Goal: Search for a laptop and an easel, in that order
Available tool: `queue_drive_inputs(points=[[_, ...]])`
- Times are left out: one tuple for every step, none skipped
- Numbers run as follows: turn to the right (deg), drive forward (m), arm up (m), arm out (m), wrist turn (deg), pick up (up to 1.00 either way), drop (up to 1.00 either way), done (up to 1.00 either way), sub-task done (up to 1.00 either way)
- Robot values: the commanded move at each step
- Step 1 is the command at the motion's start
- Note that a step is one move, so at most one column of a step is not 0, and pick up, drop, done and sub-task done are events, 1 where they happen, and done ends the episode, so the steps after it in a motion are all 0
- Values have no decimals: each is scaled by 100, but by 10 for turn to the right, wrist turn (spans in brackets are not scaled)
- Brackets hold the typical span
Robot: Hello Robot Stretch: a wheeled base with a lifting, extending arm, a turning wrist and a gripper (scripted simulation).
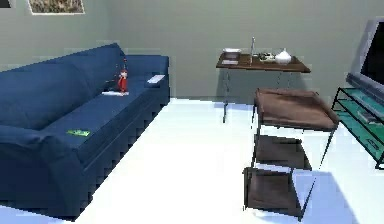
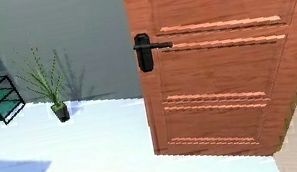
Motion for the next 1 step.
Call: queue_drive_inputs(points=[[0, 60, 0, 0, 0, 0, 0, 0, 0]])
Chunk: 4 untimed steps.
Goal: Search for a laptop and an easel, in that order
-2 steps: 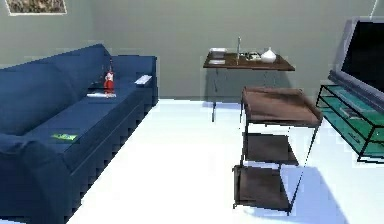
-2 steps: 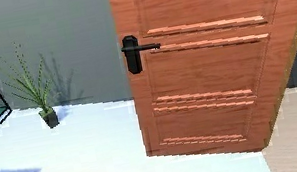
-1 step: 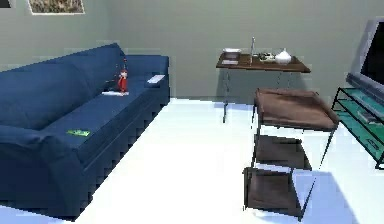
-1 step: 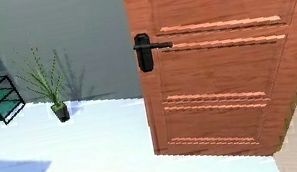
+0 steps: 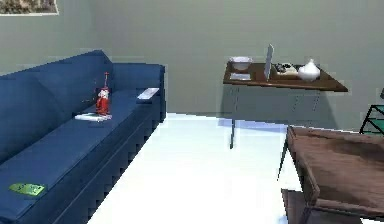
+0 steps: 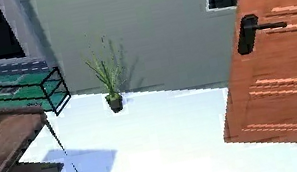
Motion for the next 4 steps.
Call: queue_drive_inputs(points=[[-450, 0, 0, 0, 0, 0, 0, 0, 0], [-120, 0, 0, 0, 0, 0, 0, 0, 0], [0, 40, 0, 0, 0, 0, 0, 0, 0], [-450, 0, 0, 0, 0, 0, 0, 0, 0]])
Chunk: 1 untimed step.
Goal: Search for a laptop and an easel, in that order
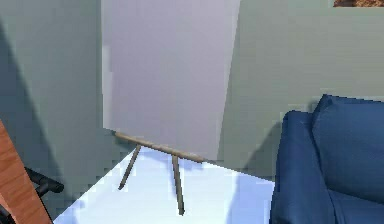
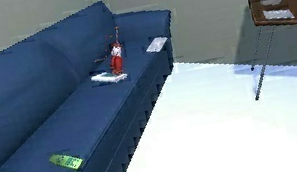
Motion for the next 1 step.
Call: queue_drive_inputs(points=[[0, 0, 0, 0, 0, 0, 0, 100, 0]])
